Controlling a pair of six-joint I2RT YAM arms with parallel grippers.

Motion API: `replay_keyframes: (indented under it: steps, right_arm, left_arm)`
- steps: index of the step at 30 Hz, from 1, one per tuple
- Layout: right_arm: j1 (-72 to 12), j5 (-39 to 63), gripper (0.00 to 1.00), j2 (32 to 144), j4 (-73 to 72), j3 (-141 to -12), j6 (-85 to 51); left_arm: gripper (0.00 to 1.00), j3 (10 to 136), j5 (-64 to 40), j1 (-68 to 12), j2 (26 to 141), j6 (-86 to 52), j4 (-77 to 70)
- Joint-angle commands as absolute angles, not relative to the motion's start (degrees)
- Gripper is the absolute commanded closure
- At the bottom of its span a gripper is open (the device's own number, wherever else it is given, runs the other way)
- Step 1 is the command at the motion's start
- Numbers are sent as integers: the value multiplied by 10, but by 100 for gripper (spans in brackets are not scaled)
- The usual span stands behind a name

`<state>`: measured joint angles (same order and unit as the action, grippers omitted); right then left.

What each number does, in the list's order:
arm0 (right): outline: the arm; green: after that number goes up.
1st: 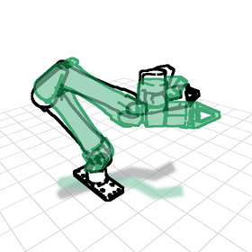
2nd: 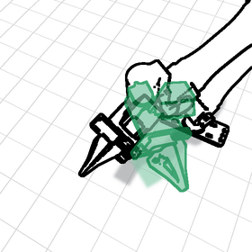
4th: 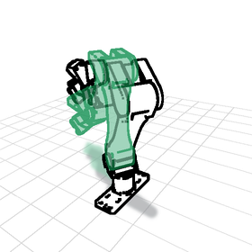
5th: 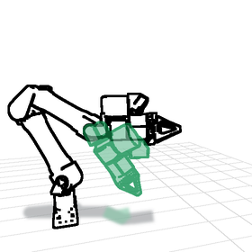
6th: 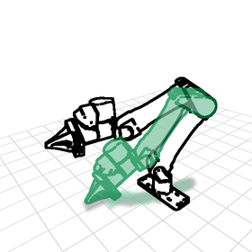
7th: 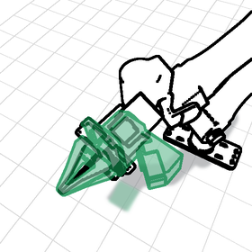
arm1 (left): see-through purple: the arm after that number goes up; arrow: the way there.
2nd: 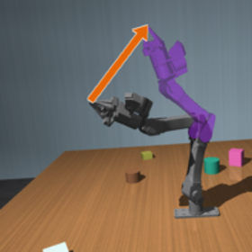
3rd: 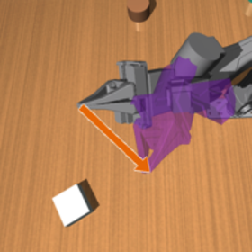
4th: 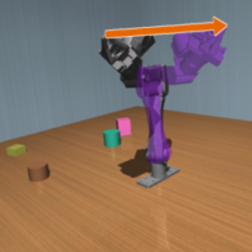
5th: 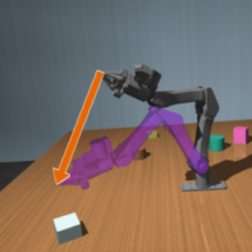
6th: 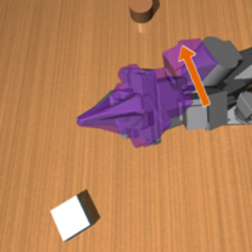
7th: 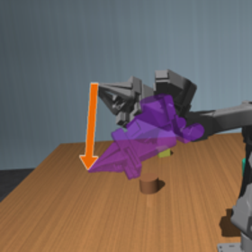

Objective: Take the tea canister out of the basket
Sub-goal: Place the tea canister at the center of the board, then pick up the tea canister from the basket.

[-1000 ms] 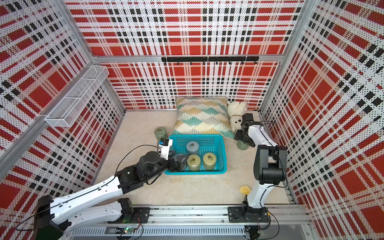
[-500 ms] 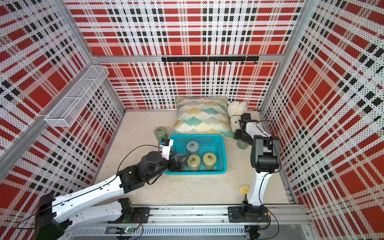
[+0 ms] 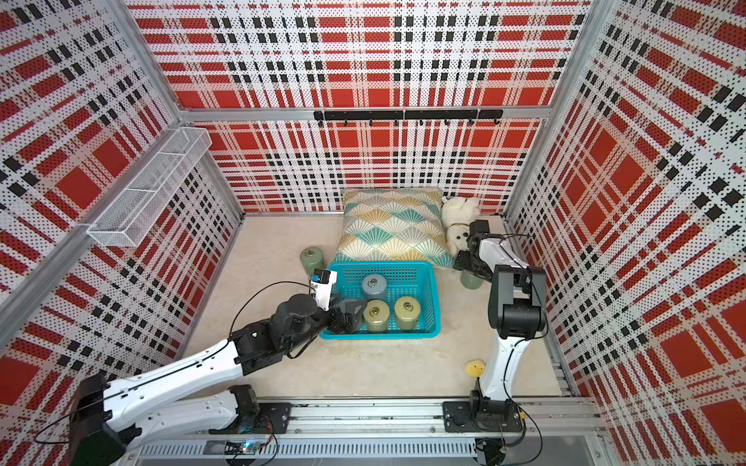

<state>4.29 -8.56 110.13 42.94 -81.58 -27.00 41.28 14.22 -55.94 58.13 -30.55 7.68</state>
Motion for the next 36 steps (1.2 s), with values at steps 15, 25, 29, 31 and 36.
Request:
replay_keyframes:
  steps: [15,25,29,31,36]
  right_arm:
    - [-144,-129,0,816,455,-707,-278]
    - [-312,-83,0,794,493,-693,-291]
    - [-351,-73,0,813,504,-687,-293]
    - [-362,-75,0,823,508,-682,-297]
    - [-367,-68,0,836,508,-660,-298]
  left_arm:
    - [1,393,170,-528,581,-347,99]
    - [1,344,92,-538,516,-358,63]
    - [1,334,77,-538,493,-357,56]
    - [1,331,72,-539,484,-355,56]
    - [1,326,69,-539,472,-357,59]
